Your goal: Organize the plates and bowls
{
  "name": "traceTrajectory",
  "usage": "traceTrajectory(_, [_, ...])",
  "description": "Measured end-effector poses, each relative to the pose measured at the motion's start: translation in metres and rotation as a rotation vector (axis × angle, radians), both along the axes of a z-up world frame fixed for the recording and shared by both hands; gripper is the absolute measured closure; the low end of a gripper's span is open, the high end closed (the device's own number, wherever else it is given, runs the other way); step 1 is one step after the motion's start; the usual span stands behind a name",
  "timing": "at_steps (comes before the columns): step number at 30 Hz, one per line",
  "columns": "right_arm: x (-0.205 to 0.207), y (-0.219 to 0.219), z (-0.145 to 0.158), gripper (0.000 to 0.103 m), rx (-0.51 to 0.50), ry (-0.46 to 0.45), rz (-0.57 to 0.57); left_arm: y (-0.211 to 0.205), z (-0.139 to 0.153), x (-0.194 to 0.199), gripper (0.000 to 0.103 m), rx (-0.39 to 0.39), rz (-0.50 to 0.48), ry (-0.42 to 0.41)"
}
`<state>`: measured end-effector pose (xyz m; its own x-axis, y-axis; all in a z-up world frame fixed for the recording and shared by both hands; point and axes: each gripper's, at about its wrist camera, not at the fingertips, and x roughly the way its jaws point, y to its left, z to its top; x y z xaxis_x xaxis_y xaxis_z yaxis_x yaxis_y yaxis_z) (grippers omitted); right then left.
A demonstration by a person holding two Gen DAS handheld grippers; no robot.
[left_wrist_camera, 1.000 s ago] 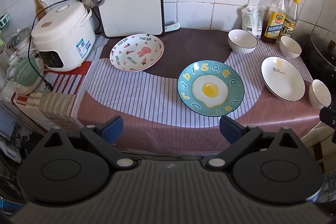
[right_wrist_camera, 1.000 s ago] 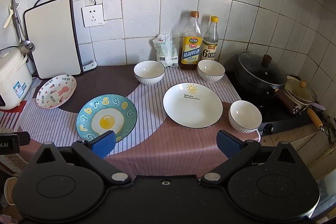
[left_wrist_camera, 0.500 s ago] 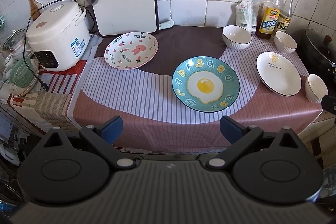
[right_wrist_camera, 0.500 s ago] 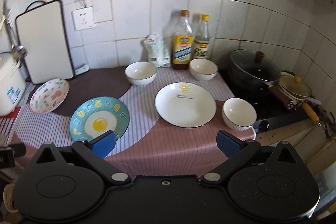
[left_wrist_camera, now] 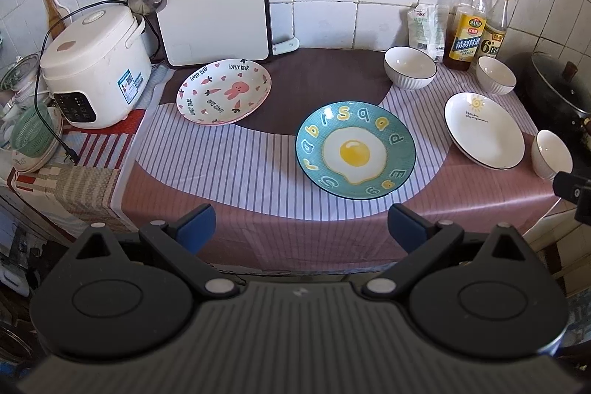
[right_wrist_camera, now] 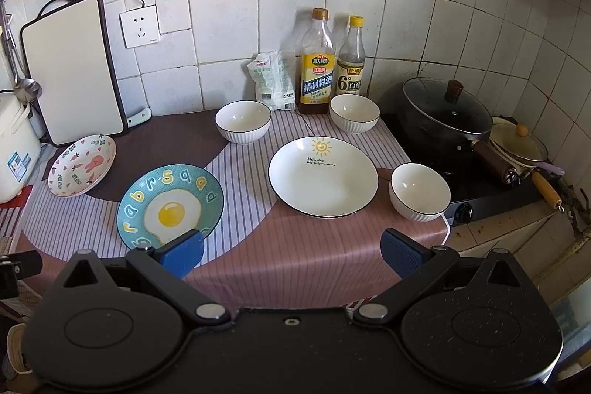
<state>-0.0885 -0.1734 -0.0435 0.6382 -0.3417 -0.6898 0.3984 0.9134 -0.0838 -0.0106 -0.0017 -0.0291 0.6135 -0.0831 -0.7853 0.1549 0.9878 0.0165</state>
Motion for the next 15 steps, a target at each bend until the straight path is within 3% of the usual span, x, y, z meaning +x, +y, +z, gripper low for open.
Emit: traceTrajectory(15, [-0.0018,0.0016,0.0024,0.0,-0.016,-0.019,0.005,-0.0005,0.0011,0.0004,0.001,0.017,-0.004,-0.03])
